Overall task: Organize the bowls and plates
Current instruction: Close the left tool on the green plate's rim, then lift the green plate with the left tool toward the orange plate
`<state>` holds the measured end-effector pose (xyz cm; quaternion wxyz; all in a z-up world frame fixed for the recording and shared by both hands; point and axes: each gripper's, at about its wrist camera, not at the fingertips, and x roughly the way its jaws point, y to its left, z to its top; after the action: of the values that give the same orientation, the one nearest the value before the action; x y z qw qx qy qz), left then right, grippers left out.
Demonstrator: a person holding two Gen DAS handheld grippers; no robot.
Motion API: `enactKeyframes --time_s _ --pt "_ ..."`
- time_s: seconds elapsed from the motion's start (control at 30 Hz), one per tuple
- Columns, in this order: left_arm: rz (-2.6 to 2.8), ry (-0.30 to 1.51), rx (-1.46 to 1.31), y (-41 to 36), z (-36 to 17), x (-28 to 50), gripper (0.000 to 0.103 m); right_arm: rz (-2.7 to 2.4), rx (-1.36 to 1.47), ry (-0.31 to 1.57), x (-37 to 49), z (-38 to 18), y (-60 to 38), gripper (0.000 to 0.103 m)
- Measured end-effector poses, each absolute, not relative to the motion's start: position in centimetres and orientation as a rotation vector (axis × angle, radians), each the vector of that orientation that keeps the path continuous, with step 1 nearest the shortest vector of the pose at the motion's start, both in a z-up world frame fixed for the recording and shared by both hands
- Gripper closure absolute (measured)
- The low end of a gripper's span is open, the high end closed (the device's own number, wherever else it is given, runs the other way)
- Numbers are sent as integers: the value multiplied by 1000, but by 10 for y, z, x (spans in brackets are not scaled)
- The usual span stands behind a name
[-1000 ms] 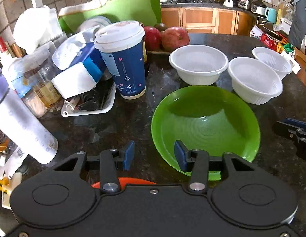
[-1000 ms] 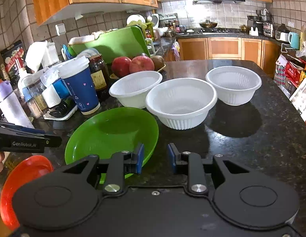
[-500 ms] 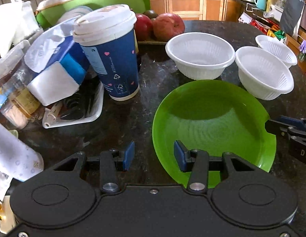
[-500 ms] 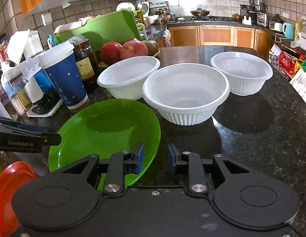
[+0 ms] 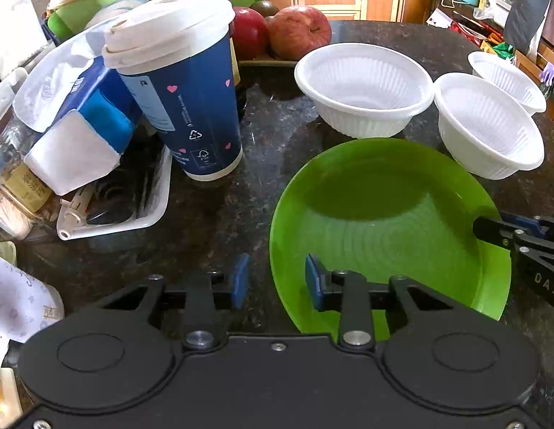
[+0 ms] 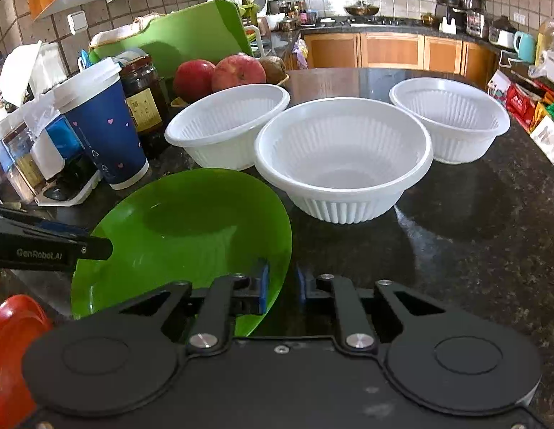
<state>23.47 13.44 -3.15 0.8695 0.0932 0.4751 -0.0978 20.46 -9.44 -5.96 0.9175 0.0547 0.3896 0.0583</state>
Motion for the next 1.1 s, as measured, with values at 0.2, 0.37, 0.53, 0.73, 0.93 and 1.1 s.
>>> enactKeyframes --time_s 0.2,0.37,0.53,0.73,0.93,1.1 --pt "-202 1005 198 133 -35 240 68 126 107 796 207 -60 -93 87" --pt "-217 1006 204 128 -35 240 78 134 107 791 204 -60 -95 88" --pt "-229 1015 214 124 -34 235 79 121 105 792 199 -59 -98 90" --pt "-265 1043 204 113 -32 220 79 100 116 798 183 -56 -109 90" --pt "-288 1054 188 99 -29 198 79 84 121 787 160 -53 -124 90" --pt "-283 1044 182 86 -24 177 79 74 112 773 143 -52 -136 90"
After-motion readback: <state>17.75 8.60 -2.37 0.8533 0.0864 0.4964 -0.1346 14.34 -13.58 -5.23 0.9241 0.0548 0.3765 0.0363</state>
